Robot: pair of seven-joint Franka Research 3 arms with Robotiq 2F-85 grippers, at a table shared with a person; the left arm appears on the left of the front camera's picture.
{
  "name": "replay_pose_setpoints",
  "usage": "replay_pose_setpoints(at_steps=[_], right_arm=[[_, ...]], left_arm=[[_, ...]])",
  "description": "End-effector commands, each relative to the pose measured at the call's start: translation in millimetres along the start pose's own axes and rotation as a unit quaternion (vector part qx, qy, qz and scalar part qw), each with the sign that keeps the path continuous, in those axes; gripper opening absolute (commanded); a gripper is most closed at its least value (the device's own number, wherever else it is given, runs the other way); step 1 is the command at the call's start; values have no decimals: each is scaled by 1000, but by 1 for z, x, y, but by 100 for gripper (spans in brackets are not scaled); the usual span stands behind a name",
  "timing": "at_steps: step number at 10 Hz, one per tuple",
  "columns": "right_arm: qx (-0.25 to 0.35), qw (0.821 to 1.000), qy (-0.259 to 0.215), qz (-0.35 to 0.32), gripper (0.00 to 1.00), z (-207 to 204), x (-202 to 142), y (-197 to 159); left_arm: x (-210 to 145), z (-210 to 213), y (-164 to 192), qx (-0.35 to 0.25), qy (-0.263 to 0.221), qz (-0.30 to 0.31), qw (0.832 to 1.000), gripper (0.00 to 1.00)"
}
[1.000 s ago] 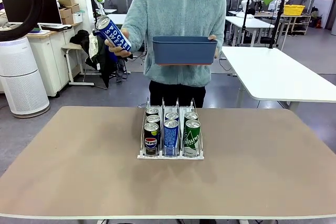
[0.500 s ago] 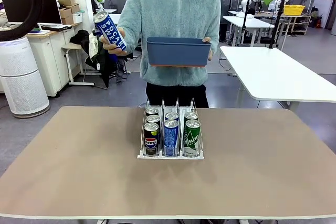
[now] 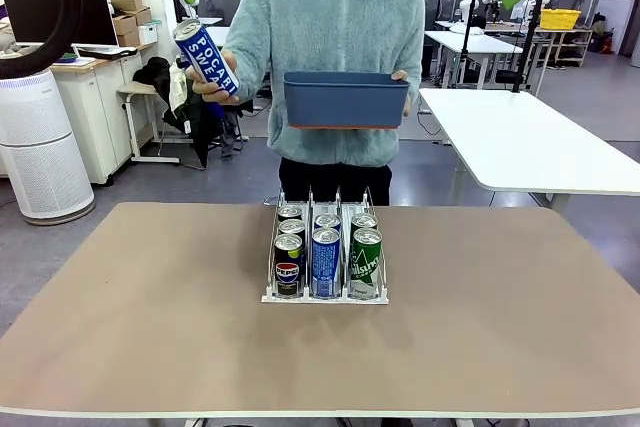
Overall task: Fill the beverage cans into the dispenser.
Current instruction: Pick up the Ionic drink handed by the human.
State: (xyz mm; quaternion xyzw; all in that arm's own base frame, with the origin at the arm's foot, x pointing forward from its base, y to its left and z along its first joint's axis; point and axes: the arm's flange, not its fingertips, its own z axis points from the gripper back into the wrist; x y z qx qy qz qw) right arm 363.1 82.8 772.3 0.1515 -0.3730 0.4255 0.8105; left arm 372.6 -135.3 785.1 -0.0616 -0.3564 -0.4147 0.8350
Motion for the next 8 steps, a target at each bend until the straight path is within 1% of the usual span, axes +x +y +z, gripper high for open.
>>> replay_pose_setpoints(at_steps=[1, 6, 8], right_arm=[[1, 1000, 0, -1, 100, 0, -1, 1], [1, 1000, 0, -1, 100, 0, -1, 1], [1, 1000, 0, -1, 100, 0, -1, 1]], left_arm=[[-1, 0, 0, -2, -1, 2, 1000, 100], [0, 0, 0, 0, 0, 0, 1000, 100], [2, -11, 10, 4, 16, -17, 1000, 100]])
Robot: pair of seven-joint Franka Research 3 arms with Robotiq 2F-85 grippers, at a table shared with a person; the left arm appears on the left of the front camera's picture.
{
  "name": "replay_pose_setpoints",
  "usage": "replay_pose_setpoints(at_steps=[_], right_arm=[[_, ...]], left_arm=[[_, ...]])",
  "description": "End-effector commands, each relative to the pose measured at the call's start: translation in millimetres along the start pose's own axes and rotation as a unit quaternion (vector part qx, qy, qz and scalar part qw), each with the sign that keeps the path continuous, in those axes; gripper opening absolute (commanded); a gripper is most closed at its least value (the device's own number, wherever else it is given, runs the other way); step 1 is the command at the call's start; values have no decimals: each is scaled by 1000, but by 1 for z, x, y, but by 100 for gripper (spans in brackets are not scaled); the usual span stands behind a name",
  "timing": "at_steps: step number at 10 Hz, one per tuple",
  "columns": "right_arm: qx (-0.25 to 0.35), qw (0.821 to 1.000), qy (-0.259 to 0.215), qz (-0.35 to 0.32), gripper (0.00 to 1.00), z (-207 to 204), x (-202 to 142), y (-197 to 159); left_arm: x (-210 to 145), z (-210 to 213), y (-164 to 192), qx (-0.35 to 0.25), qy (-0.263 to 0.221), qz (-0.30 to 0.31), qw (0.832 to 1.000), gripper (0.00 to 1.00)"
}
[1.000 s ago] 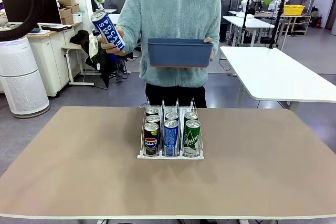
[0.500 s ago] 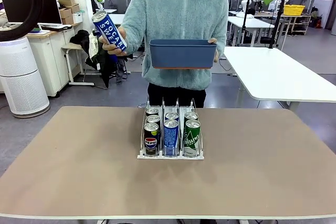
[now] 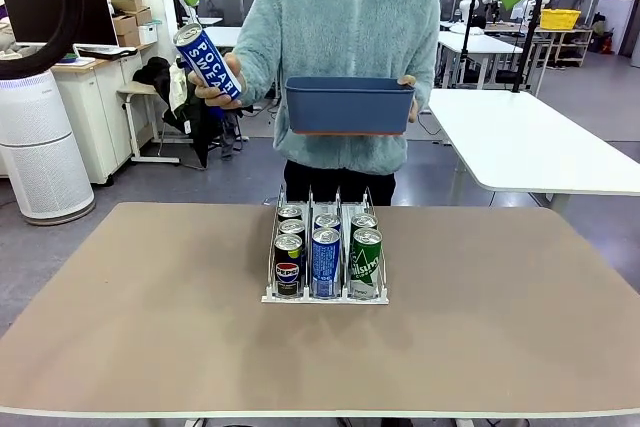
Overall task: Fill the beverage cans into the dispenser.
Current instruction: Pick up the Ionic drink handed by the human.
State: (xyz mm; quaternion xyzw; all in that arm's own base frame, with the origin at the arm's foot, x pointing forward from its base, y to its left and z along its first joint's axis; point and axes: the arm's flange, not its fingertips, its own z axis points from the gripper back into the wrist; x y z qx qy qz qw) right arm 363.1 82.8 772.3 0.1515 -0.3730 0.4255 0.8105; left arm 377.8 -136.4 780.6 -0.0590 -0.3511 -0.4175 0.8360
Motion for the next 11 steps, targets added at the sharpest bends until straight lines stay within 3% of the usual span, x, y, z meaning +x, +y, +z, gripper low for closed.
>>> replay_pose_setpoints(at_steps=[1, 11], right_arm=[[1, 1000, 0, -1, 100, 0, -1, 1], [1, 1000, 0, -1, 100, 0, -1, 1]], left_arm=[[-1, -4, 11, 10, 18, -14, 1000, 100], [-15, -65, 42, -20, -1, -15, 1000, 100]])
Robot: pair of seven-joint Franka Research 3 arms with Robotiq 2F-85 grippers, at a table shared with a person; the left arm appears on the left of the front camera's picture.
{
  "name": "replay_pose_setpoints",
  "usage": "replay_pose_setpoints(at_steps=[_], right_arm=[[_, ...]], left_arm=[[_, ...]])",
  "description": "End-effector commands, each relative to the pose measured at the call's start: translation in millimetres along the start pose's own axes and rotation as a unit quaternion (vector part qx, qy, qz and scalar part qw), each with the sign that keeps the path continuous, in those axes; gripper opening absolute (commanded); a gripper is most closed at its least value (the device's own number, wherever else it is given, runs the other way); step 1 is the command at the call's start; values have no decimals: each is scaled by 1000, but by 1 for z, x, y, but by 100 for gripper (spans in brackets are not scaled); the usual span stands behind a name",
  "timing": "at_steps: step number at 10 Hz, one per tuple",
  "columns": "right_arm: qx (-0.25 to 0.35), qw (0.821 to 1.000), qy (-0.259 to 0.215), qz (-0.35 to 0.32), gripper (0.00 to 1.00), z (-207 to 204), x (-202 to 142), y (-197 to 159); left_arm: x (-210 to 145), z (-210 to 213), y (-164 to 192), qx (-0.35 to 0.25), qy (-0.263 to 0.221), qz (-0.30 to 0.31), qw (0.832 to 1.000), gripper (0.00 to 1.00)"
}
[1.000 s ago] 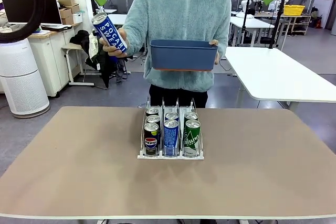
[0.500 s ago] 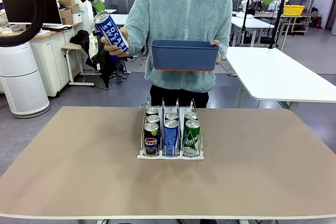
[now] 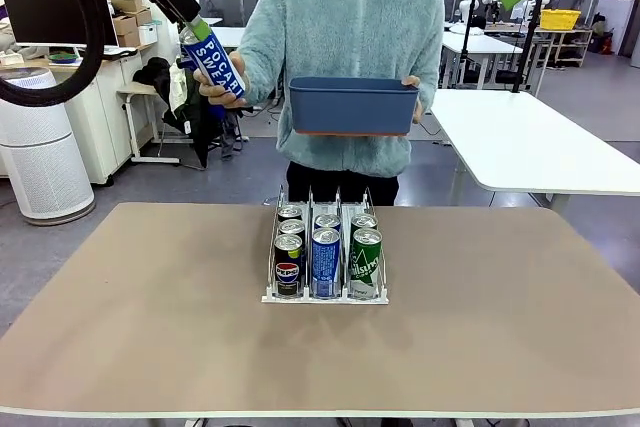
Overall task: Fill the beverage cans into the dispenser.
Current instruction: Pick up the Ionic drink handed by the human.
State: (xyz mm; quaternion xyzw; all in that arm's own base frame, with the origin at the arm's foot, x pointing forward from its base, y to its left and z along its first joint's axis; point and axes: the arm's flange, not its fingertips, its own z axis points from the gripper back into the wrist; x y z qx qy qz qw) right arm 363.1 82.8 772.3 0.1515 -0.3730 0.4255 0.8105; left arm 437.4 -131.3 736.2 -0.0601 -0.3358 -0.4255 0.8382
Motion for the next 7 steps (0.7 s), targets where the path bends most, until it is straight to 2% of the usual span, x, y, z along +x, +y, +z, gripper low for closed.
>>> replay_pose_setpoints(at_steps=[1, 7], right_arm=[[1, 1000, 0, -1, 100, 0, -1, 1], [1, 1000, 0, -1, 100, 0, -1, 1]], left_arm=[[-7, -8, 6, -11, -19, -12, 1000, 100], [-9, -33, 1, -23, -1, -11, 1000, 100]])
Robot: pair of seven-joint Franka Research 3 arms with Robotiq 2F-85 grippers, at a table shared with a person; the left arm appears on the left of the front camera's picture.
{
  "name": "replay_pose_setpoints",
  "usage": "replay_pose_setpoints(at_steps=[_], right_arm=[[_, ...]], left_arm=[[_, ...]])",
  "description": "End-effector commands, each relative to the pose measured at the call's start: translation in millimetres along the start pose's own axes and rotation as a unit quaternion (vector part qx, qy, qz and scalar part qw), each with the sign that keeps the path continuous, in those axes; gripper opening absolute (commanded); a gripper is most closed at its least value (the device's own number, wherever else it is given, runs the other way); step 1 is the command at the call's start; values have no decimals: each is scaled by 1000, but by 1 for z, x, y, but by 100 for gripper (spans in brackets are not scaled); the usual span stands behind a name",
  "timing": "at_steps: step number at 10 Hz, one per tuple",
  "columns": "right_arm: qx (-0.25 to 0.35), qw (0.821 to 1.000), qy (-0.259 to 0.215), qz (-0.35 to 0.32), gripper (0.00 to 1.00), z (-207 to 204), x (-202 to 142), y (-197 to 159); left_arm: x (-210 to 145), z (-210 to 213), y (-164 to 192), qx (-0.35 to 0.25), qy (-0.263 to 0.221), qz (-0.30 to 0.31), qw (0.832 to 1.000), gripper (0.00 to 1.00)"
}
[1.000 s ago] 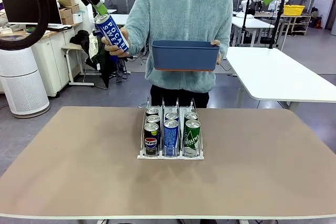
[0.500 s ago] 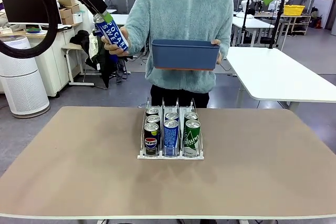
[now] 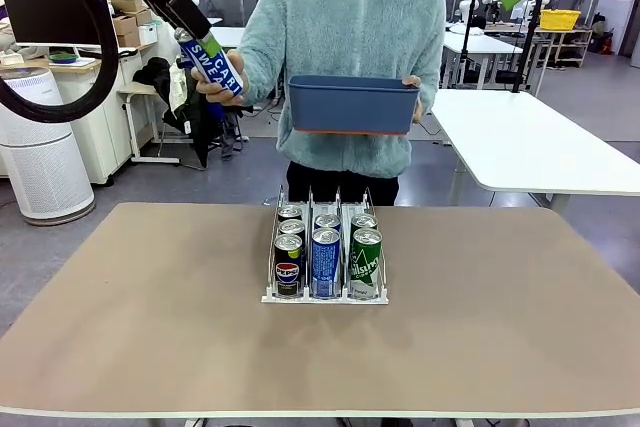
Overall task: Fill the beverage cans into the dispenser.
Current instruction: Pick up the Ionic drink handed by the human.
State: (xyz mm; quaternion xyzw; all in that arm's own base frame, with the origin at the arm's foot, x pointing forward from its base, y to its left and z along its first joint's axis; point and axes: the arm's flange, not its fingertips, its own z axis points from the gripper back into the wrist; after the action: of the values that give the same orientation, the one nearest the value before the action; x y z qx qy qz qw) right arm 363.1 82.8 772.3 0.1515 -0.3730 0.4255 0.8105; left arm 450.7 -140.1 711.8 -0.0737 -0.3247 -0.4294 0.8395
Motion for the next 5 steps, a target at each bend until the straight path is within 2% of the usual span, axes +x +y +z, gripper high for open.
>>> replay_pose_setpoints(at_steps=[1, 5], right_arm=[[1, 1000, 0, -1, 100, 0, -1, 1], [1, 1000, 0, -1, 100, 0, -1, 1]], left_arm=[[-5, -7, 0, -7, -1, -15, 1000, 100], [-6, -14, -1, -8, 10, -16, 1000, 100]])
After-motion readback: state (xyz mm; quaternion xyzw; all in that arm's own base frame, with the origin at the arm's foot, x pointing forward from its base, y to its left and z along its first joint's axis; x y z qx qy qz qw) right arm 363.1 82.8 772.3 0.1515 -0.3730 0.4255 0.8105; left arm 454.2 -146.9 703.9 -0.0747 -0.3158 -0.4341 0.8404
